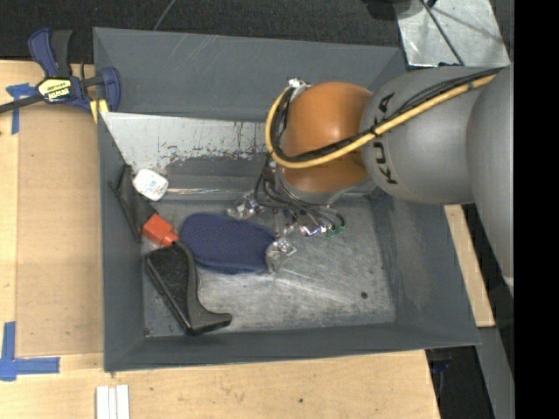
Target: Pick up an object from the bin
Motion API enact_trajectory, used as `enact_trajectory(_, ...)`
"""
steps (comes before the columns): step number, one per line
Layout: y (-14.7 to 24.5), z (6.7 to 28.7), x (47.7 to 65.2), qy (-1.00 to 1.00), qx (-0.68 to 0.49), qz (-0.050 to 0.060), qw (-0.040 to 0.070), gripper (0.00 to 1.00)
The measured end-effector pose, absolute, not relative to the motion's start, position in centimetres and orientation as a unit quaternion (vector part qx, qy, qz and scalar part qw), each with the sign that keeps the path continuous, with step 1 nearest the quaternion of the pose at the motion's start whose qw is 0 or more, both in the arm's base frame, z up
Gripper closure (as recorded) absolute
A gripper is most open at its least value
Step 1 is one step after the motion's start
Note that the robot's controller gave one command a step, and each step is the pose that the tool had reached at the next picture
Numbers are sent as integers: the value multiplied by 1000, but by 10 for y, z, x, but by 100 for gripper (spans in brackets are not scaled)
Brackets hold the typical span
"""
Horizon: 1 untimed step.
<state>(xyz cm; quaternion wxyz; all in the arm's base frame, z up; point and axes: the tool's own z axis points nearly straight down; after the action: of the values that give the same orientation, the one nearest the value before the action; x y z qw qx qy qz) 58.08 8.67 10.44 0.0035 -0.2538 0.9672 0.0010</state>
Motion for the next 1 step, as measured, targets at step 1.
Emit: enact_trajectory(1, 82, 106, 582, 968, -250, -1, 4, 100)
